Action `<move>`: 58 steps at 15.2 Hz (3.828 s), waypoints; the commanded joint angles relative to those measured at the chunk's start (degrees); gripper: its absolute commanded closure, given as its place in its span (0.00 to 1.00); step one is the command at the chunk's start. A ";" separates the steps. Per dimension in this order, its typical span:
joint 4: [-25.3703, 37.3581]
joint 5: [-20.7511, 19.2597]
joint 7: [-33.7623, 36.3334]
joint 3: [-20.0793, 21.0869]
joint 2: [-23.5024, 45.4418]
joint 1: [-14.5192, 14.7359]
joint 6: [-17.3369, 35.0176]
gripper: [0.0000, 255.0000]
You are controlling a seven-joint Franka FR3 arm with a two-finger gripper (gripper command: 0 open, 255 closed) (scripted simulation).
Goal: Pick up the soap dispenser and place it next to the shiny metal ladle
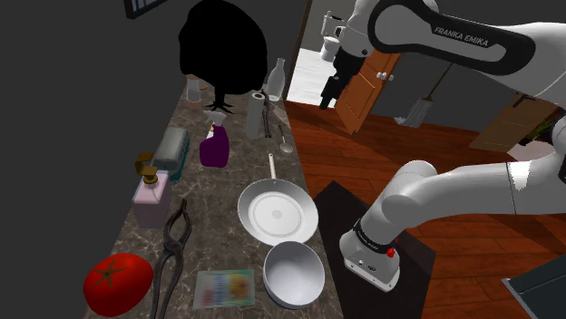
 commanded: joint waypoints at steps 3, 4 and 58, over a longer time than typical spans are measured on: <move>-0.58 1.93 4.44 2.57 1.28 0.28 0.71 0.00; -0.74 2.90 6.64 3.85 2.07 0.42 1.12 0.00; 55.64 2.90 84.91 25.91 84.97 13.70 17.03 0.00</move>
